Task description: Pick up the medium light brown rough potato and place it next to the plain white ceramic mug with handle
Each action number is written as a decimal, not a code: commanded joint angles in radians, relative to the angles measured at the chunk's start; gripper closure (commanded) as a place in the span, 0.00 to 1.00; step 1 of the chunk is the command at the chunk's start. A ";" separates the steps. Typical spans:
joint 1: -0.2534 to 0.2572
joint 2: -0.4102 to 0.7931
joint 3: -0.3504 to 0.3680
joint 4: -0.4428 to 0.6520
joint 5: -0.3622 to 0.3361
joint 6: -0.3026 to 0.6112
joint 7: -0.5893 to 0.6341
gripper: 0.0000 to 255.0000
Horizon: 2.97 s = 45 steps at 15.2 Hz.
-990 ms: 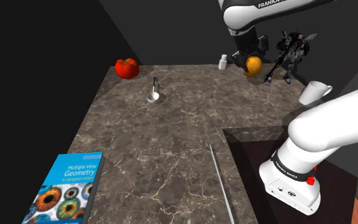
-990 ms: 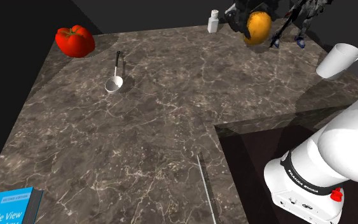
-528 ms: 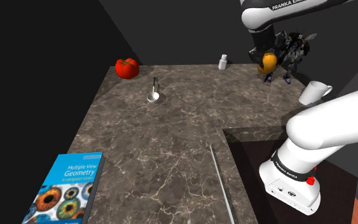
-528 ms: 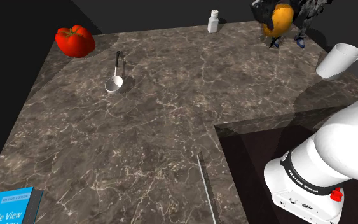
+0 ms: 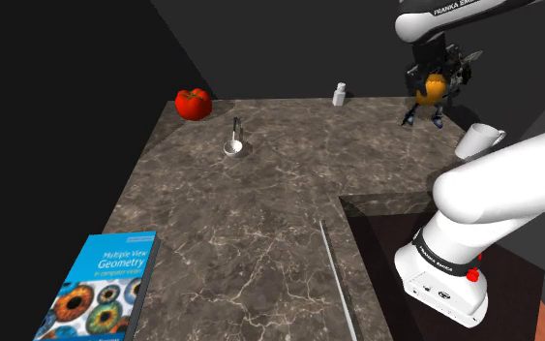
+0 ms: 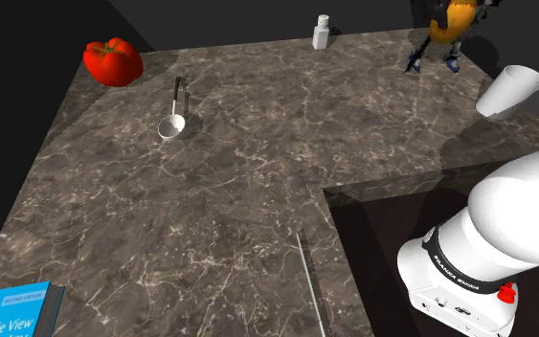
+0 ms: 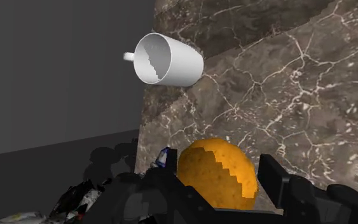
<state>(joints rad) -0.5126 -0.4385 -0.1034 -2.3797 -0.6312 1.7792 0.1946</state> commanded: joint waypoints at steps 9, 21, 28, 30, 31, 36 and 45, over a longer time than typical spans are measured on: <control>-0.102 0.178 -0.189 0.145 -0.083 0.179 -0.196 1.00; -0.113 0.240 -0.207 0.050 -0.124 0.318 -0.110 1.00; -0.120 0.292 -0.218 0.008 -0.153 0.400 -0.056 1.00; -0.123 0.308 -0.220 -0.002 -0.162 0.424 -0.040 1.00; -0.124 0.317 -0.222 -0.007 -0.167 0.435 -0.032 1.00; -0.129 0.365 -0.228 -0.026 -0.192 0.494 0.010 1.00; -0.134 0.407 -0.233 -0.038 -0.213 0.541 0.046 1.00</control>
<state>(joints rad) -0.6464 -0.0321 -0.3360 -2.4176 -0.8438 2.3195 0.2403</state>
